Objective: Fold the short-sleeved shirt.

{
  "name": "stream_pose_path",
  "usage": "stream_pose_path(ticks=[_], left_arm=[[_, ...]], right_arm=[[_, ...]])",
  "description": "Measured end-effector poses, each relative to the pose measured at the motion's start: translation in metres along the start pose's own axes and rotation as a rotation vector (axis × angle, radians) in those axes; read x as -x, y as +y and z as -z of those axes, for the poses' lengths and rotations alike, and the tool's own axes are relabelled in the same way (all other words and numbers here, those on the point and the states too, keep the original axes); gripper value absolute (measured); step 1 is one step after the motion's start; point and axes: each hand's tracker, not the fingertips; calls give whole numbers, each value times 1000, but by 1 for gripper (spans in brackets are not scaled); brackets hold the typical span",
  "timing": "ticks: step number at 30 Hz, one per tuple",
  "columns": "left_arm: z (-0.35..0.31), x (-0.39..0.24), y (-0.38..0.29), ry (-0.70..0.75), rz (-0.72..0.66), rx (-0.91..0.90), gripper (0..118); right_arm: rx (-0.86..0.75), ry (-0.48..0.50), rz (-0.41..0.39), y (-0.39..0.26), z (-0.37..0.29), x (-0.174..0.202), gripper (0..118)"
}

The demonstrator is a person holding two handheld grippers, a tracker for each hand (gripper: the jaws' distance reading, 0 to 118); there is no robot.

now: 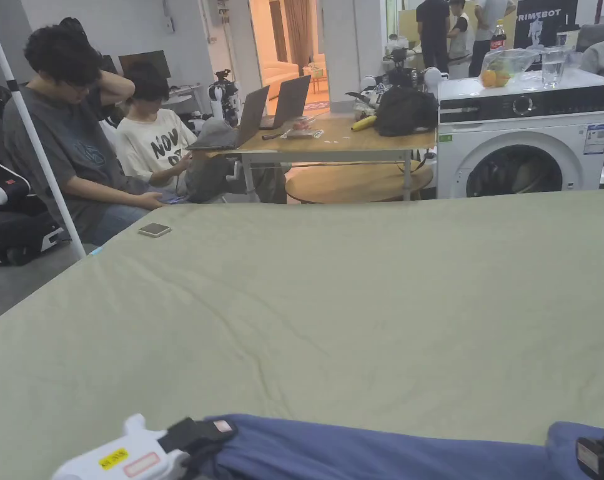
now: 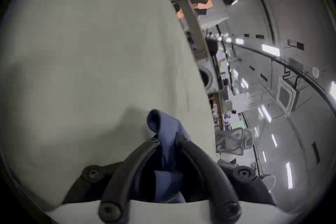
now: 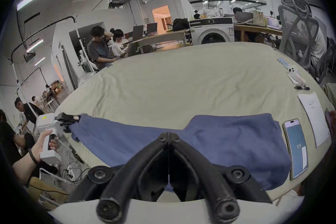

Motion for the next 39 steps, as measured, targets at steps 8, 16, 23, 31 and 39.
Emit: stream_pose_path(ticks=[8,16,23,31,39], left_arm=[[-52,-131,25,229,623,-40,5],[93,-148,-131,149,871,324,5],[133,-159,-171,-100,817,418,48],[133,-137,-156,2,738,409,0],[165,-117,-193,58,704,579,0]], right_arm=[[-26,16,56,-2,-6,-3,0],[-36,36,77,-10,-17,5,0],[-21,-27,96,-25,-30,-13,0],[-4,-16,176,-37,-25,-30,0],[27,-2,166,-44,-19,-21,0]])
